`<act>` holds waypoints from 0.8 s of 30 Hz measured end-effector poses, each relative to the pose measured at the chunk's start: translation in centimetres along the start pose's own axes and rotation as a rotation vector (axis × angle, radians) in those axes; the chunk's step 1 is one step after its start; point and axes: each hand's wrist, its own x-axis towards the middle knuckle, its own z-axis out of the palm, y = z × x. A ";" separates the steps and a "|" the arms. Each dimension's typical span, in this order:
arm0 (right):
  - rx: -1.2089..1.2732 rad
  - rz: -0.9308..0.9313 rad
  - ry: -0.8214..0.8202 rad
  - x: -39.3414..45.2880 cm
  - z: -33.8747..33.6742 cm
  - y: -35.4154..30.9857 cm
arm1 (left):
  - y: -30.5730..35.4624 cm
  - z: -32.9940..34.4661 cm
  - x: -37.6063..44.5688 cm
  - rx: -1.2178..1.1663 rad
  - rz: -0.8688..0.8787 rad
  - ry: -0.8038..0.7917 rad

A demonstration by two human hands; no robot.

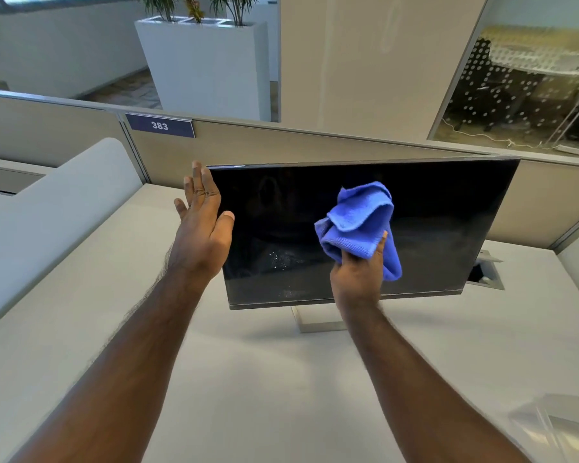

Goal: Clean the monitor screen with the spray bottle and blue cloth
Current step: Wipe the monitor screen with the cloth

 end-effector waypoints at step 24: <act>-0.307 -0.687 -0.361 -11.6 8.1 1.0 | -1.2 1.1 -1.4 -0.345 -0.044 0.015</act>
